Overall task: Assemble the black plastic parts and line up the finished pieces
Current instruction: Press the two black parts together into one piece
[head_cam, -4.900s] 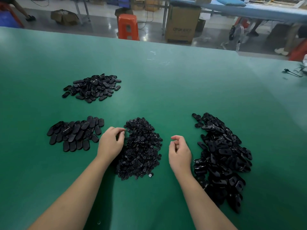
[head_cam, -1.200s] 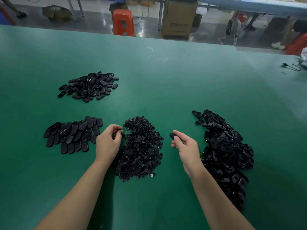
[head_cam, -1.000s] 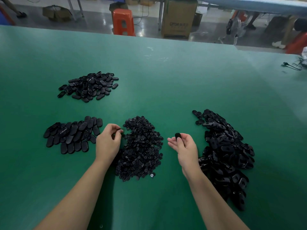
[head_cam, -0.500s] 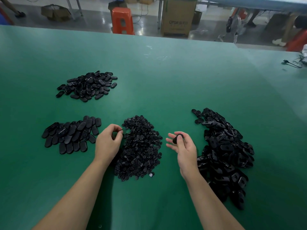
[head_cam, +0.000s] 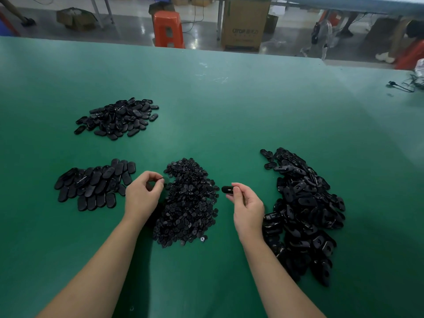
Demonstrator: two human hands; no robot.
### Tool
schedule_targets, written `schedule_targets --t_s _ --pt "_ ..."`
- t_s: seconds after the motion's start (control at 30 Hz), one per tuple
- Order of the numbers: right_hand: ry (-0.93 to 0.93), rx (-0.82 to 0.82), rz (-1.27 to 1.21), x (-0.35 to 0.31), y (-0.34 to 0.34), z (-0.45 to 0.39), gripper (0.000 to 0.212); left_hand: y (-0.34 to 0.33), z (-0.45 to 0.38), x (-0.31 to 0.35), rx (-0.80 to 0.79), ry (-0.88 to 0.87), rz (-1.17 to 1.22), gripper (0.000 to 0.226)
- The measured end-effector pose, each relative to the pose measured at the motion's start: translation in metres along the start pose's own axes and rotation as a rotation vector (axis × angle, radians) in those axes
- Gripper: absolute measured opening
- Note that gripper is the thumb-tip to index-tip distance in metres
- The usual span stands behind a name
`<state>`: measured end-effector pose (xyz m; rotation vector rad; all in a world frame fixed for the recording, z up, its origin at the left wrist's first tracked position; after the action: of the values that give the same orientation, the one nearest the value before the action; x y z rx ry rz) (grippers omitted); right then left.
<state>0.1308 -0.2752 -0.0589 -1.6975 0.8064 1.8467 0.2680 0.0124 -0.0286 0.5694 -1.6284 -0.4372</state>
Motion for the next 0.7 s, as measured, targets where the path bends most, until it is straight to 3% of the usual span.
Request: schedule_targets --t_s 0.2,0.4,0.7 --pt "0.007 -0.03 0.044 0.0 -0.005 0.0 0.019 -0.024 0.029 0.084 -0.118 -0.272 -0.023 0.009" --pt "0.006 -0.034 0.032 -0.001 -0.005 -0.001 0.027 -0.09 0.052 0.121 -0.311 -0.164 0.087 0.012" --pt "0.017 -0.04 0.104 -0.002 -0.005 -0.001 0.022 -0.106 0.047 0.112 -0.285 -0.005 0.027 0.005"
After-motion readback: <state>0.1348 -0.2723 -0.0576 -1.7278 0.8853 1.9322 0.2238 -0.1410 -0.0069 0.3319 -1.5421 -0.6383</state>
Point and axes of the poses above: each hand's wrist, its own z-axis away from the middle knuckle, its own y-axis out of the back of the hand, x = y × z, the point moved 10 cm from there along -z, towards the middle knuckle, and after that the axes turned 4 degrees about x, right-handed, at the moved point
